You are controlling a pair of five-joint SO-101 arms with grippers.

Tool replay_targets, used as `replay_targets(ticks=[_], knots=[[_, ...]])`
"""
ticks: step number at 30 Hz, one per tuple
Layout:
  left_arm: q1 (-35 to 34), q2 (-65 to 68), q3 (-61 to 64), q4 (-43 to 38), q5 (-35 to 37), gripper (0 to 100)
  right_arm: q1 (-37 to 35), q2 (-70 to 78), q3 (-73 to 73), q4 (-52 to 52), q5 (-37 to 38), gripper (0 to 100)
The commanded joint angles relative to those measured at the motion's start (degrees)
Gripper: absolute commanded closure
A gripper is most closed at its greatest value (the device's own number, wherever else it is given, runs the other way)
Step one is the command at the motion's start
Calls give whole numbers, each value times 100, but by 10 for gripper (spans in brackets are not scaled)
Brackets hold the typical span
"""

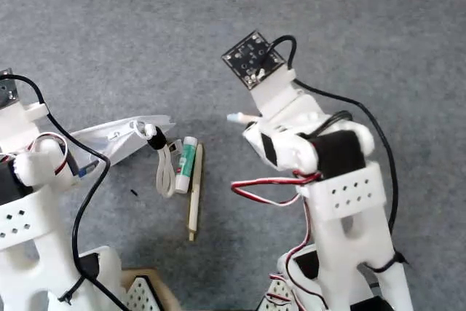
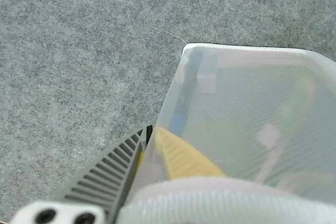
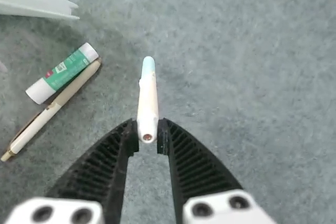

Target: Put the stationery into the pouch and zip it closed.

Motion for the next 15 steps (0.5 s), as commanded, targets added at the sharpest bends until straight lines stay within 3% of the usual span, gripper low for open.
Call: replay_targets(ticks=[1, 15], knots=[[-84, 79, 277, -35, 0, 972, 44, -101, 207, -273, 18, 986], [-84, 79, 277, -35, 0, 972, 44, -92, 1455, -800, 62, 986]])
